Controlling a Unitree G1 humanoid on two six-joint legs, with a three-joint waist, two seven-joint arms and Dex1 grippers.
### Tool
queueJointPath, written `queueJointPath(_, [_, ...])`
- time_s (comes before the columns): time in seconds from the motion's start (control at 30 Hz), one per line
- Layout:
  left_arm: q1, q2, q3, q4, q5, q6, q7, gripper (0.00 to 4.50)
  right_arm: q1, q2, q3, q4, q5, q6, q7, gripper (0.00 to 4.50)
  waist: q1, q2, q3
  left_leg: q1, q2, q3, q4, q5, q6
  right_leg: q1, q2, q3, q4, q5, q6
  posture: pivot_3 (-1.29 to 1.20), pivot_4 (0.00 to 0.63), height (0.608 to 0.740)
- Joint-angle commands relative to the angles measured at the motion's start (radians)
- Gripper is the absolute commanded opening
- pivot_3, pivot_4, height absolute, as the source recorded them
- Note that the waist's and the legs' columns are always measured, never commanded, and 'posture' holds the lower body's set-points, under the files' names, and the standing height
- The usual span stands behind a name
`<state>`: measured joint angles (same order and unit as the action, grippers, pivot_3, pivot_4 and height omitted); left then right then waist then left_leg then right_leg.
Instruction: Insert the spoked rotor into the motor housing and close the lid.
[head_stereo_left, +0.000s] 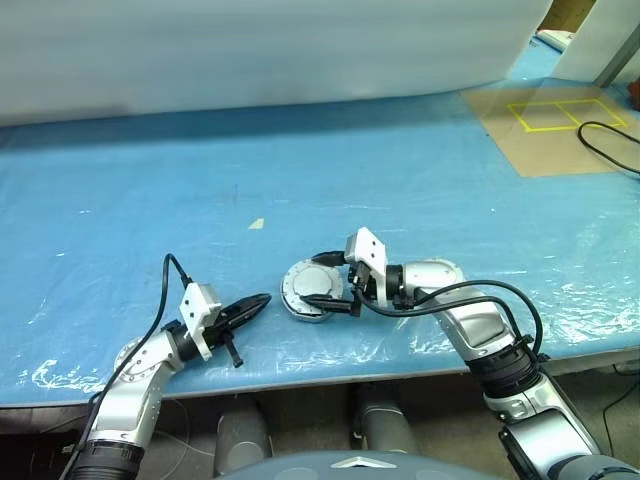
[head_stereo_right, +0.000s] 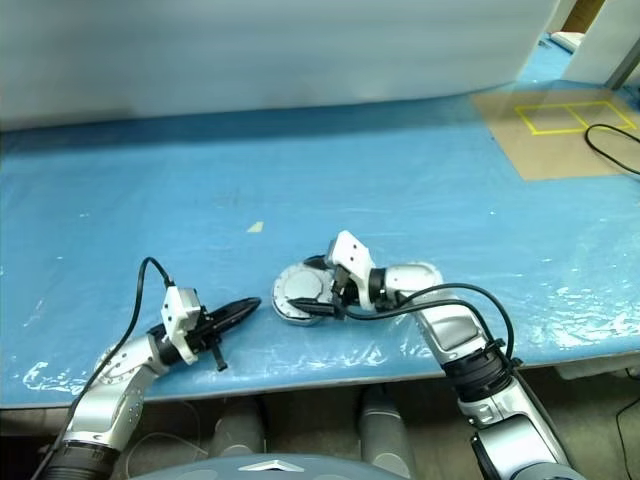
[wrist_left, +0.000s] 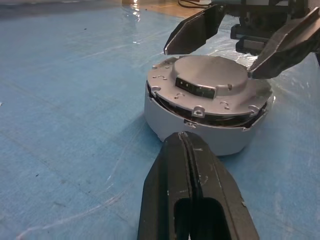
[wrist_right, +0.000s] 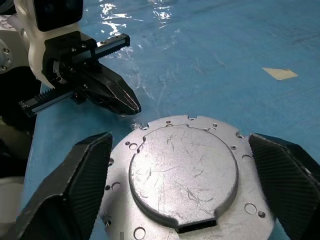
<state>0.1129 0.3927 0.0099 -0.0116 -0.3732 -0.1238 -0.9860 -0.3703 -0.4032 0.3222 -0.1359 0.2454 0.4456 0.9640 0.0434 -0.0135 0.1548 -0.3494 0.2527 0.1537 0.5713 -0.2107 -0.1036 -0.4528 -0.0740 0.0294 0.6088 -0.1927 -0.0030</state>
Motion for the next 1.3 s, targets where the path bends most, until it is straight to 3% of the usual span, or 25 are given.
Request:
queueJointPath(0.03, [0.022,0.001,0.010,-0.053,-0.014,-0.019,0.013,0.00,0.007,-0.002,0.005,-0.036,0.014,-0.029,0.020,4.49,0.000,0.000,0.000,0.000,0.000,0.000,0.000,0.000,0.000,0.000,0.000,0.000,0.000,0.000,0.000,0.00,0.150,0.740])
queueJointPath(0.4, [0.067,-0.003,0.003,-0.094,-0.013,-0.015,0.042,0.00,0.000,-0.008,0.046,0.001,-0.038,-0.059,0.026,4.49,-0.001,0.000,0.000,0.000,0.001,0.000,0.000,0.000,0.000,0.000,0.000,0.000,0.000,0.000,0.000,0.00,0.150,0.740])
queueJointPath(0.73, [0.086,-0.002,0.005,-0.108,-0.013,-0.017,0.060,0.00,-0.018,0.017,0.042,0.010,-0.050,-0.041,0.003,1.29,-0.001,0.000,0.000,0.000,0.001,0.000,0.000,0.000,0.000,0.000,0.001,0.000,0.000,0.000,0.000,0.00,0.150,0.740])
queueJointPath(0.93, [0.079,-0.004,0.004,-0.100,-0.009,-0.019,0.065,0.00,-0.033,0.035,0.014,-0.018,-0.012,0.004,-0.003,1.29,-0.001,0.000,0.000,0.000,0.001,0.000,0.000,0.000,0.001,0.001,0.001,0.000,0.000,0.000,0.000,0.00,0.150,0.740])
queueJointPath(0.97, [0.076,-0.005,0.003,-0.098,-0.008,-0.019,0.065,0.00,-0.034,0.033,0.015,-0.018,-0.016,0.001,-0.001,1.47,-0.001,0.000,0.000,0.000,0.001,0.000,0.000,0.000,0.001,0.001,0.001,0.000,0.000,0.000,0.000,0.00,0.150,0.740])
queueJointPath(1.03, [0.073,-0.007,0.000,-0.096,-0.006,-0.020,0.067,0.00,-0.035,0.030,0.017,-0.020,-0.019,-0.004,0.004,1.91,-0.001,0.000,0.000,0.000,0.001,0.000,0.000,0.000,0.001,0.001,0.001,0.000,0.000,0.000,0.000,0.00,0.150,0.740])
queueJointPath(1.27, [0.074,-0.010,-0.003,-0.098,-0.003,-0.021,0.075,0.00,-0.010,0.007,0.026,-0.025,-0.033,-0.040,0.024,4.29,0.000,0.000,0.000,0.000,0.001,0.000,0.001,0.000,0.001,0.001,0.001,0.000,0.001,0.000,0.000,0.00,0.150,0.740])
queueJointPath(1.3, [0.076,-0.011,-0.004,-0.100,-0.002,-0.021,0.078,0.00,-0.007,0.004,0.029,-0.021,-0.040,-0.048,0.024,4.47,0.000,0.000,0.000,0.000,0.001,0.000,0.001,0.000,0.001,0.001,0.001,0.000,0.001,0.000,0.000,0.00,0.150,0.740])
